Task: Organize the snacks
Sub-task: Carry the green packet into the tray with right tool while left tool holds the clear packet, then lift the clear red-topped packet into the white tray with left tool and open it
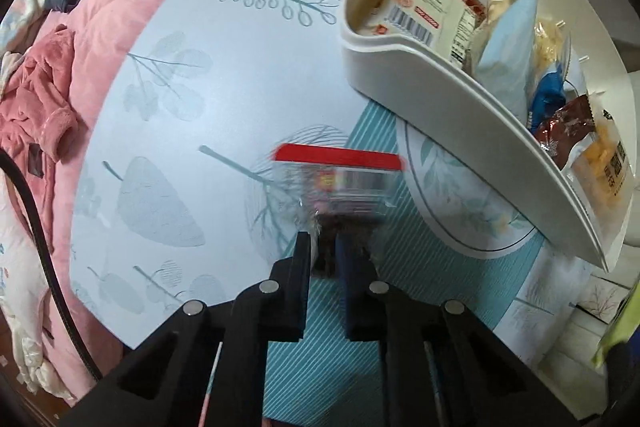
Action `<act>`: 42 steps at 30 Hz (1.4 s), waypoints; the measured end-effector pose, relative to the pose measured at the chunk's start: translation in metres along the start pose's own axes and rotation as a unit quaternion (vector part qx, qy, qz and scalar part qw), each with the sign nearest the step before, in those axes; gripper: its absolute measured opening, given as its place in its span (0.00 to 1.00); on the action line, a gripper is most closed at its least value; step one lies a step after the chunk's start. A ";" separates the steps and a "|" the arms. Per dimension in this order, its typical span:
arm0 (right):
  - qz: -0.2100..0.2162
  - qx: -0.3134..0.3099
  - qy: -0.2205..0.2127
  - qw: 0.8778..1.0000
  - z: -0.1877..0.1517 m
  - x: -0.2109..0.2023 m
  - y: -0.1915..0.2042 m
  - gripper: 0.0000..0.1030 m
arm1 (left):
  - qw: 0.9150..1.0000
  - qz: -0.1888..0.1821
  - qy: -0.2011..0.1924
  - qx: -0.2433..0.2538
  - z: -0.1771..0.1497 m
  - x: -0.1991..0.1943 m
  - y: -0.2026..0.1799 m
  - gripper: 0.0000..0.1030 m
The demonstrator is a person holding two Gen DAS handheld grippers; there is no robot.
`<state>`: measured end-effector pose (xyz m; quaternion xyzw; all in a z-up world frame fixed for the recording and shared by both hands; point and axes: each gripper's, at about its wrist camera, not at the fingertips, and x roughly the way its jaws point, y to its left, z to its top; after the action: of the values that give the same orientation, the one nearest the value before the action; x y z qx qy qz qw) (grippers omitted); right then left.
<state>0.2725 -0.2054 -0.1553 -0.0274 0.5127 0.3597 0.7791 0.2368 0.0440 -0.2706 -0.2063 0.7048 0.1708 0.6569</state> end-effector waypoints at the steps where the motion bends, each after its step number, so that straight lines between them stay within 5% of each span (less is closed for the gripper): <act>1: -0.003 -0.001 -0.004 1.000 0.002 0.000 -0.001 0.37 | 1.000 0.002 0.004 -0.001 -0.002 0.000 0.001 0.10; 5: -0.014 0.003 -0.022 1.000 0.011 -0.003 -0.007 0.37 | 1.000 -0.007 0.017 -0.001 -0.007 0.008 0.012 0.12; 11: -0.035 0.024 -0.040 0.998 0.026 -0.001 -0.023 0.37 | 1.000 -0.016 0.022 0.009 -0.012 0.007 0.025 0.34; 15: -0.043 0.033 -0.049 0.997 0.035 0.006 -0.030 0.37 | 0.999 -0.014 0.019 0.021 -0.009 0.013 0.028 0.59; 23: -0.029 0.081 -0.043 0.995 0.045 0.021 -0.046 0.52 | 0.999 -0.014 0.024 0.026 -0.001 0.030 0.028 0.76; 37: -0.034 0.111 -0.032 0.993 0.034 0.020 -0.054 0.52 | 0.998 -0.059 0.025 0.030 0.002 0.036 0.017 0.72; 42: -0.041 0.118 -0.033 0.992 0.031 0.017 -0.057 0.52 | 0.996 -0.079 0.024 0.039 0.001 0.031 0.008 0.44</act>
<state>0.3335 -0.2256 -0.1731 0.0558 0.5246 0.2649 0.8072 0.2325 0.0492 -0.3021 -0.2397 0.7078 0.0860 0.6590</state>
